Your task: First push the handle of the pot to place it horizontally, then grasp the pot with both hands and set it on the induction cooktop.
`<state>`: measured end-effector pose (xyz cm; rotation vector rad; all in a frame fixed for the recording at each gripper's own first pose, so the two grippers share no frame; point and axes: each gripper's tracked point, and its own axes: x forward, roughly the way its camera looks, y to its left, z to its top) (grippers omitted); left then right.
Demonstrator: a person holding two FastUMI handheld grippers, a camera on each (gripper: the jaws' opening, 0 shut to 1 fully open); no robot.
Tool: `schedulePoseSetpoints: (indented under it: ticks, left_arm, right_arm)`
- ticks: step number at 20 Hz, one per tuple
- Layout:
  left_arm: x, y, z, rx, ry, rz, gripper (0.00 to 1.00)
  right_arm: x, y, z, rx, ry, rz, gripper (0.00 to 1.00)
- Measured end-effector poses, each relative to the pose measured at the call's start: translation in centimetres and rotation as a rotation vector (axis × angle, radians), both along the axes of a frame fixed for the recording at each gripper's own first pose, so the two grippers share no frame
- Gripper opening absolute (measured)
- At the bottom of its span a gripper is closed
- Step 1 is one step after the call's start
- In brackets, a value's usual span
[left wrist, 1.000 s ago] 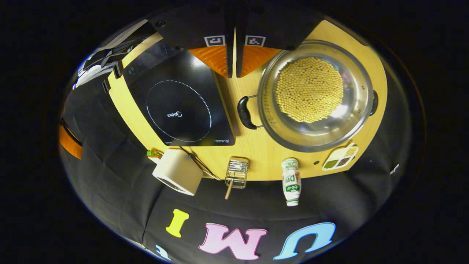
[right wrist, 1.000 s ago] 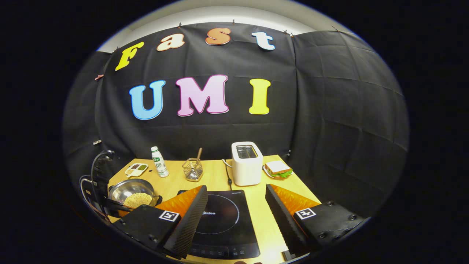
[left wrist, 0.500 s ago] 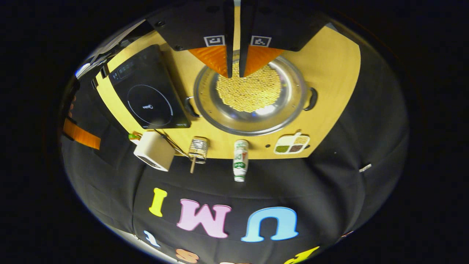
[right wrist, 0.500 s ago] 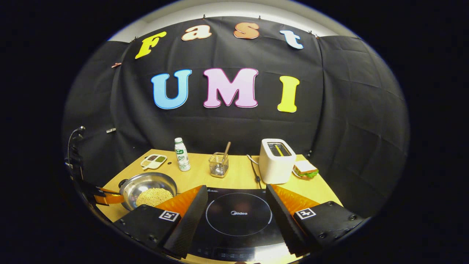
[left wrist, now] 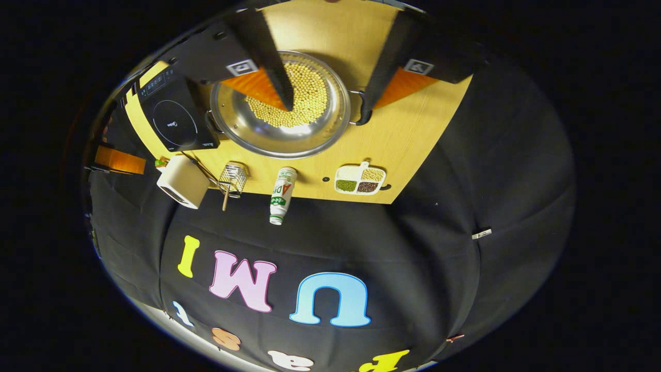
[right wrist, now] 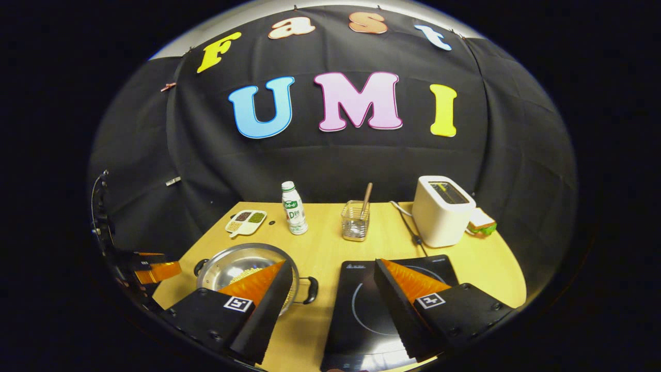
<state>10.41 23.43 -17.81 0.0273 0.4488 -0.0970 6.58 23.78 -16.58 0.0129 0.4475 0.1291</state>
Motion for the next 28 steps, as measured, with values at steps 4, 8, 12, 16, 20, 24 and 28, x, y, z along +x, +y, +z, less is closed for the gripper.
schedulePoseSetpoints:
  ticks: [4, 8, 12, 16, 20, 24, 28]
  left_arm:
    - [2.1, 1.2, -1.1, 0.014, 0.002, -0.008, 0.95]
    - [4.5, 1.6, -2.1, 0.007, 0.014, -0.029, 0.95]
    - [7.0, 1.4, -3.7, 0.010, 0.029, -0.043, 0.95]
    - [8.7, 1.5, -5.7, 0.004, 0.066, -0.056, 0.95]
    - [10.0, 1.7, -7.8, -0.008, 0.102, -0.060, 0.96]
    - [11.2, 1.8, -9.7, -0.017, 0.137, -0.063, 0.95]
    - [12.1, 1.2, -11.4, -0.035, 0.175, -0.086, 0.95]
  right_arm:
    - [2.1, 2.4, -2.9, 0.007, 0.077, 0.019, 0.99]
    - [3.5, 3.9, -6.3, -0.020, 0.154, 0.050, 0.99]
    - [4.5, 5.1, -10.3, -0.031, 0.246, 0.086, 0.99]
    - [5.5, 5.4, -13.1, -0.071, 0.268, 0.107, 0.99]
    - [6.5, 5.8, -15.5, -0.067, 0.287, 0.108, 0.99]
    - [6.3, 6.6, -18.1, -0.031, 0.341, 0.090, 0.99]
    - [6.4, 6.8, -19.6, -0.021, 0.369, 0.070, 0.99]
